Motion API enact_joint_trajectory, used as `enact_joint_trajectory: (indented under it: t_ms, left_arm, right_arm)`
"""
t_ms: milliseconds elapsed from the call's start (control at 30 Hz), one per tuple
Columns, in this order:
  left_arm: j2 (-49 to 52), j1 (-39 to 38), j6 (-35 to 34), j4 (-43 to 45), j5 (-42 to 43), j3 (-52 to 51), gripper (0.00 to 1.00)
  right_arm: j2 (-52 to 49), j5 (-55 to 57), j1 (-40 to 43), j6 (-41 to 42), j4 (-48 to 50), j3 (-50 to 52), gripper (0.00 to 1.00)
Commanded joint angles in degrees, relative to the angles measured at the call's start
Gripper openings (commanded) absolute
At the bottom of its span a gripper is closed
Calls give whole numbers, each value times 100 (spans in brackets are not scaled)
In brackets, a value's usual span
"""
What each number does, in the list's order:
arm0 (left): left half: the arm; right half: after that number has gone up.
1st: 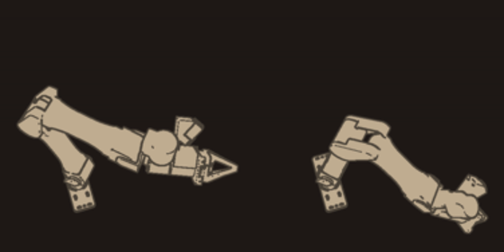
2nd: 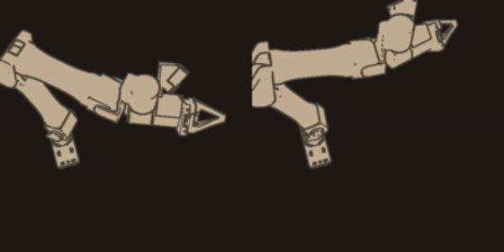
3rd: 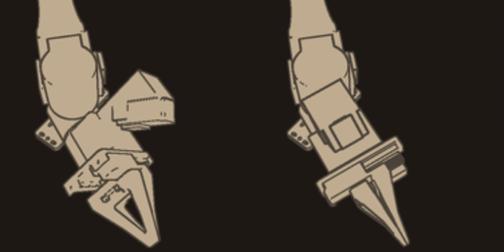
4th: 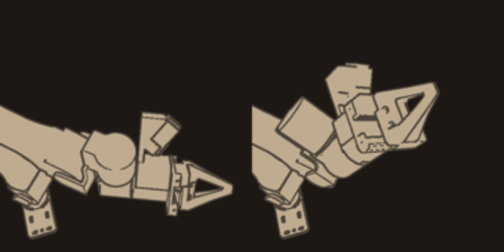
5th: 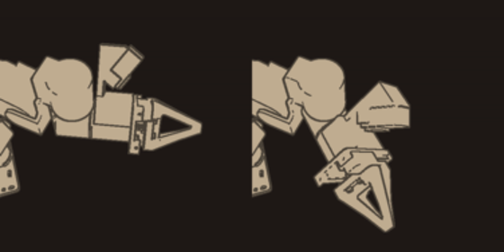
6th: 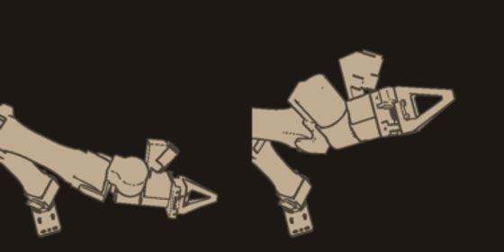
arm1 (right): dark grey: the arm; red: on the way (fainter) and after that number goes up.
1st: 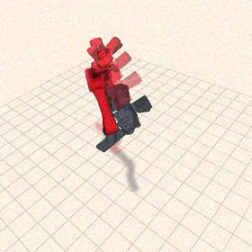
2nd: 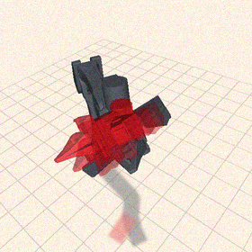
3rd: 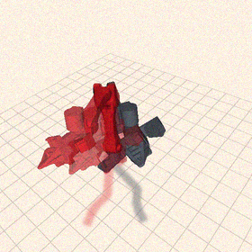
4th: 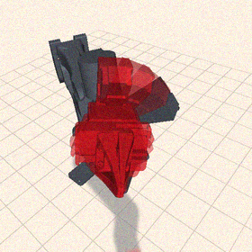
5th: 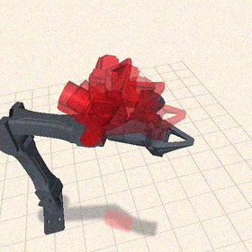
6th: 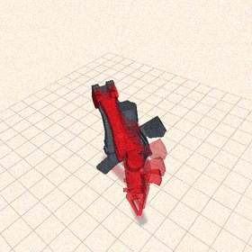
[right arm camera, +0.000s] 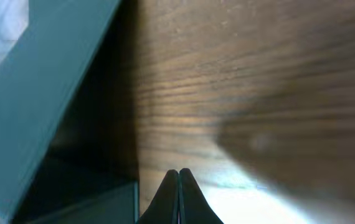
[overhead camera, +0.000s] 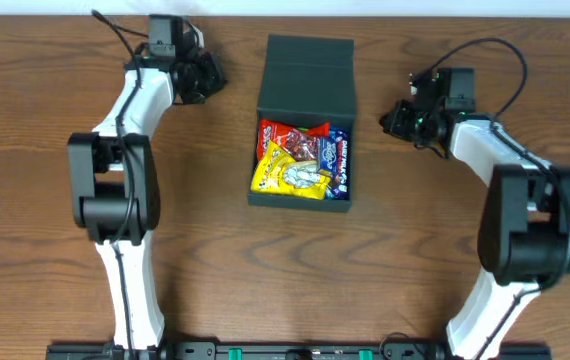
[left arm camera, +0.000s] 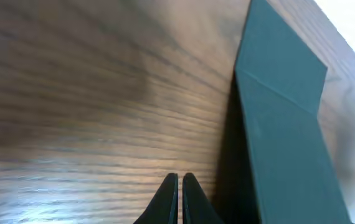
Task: Pack container
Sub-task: 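Move both grippers to the box lid's back edges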
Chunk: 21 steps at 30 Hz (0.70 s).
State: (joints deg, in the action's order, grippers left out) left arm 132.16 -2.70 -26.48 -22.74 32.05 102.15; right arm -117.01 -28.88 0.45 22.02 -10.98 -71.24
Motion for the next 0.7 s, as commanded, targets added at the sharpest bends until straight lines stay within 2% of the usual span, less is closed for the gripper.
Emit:
enact_joint_trajectory:
  t_ms: [0,133,300,400,667]
  left_arm:
    - [177,-31,-509,138,402,87,6]
    - [238,-166,-603,376,376,90,6]
    - [420,-221,-896,420,385,138,6]
    - [820,-225,-1091,321,870,533,5]
    - [997,-396,-977,-17,1073,822,6]
  right_arm:
    - [-275,-514,-31,555,365,4,1]
    - [-487,-667,-31,846,957,2,1]
    - [-527,-669,-33,927,1187,-2,1]
    - [-527,-706,-39,1034,1241,-2,1]
    - [-660,-942,-254,1276,1517,-2,1]
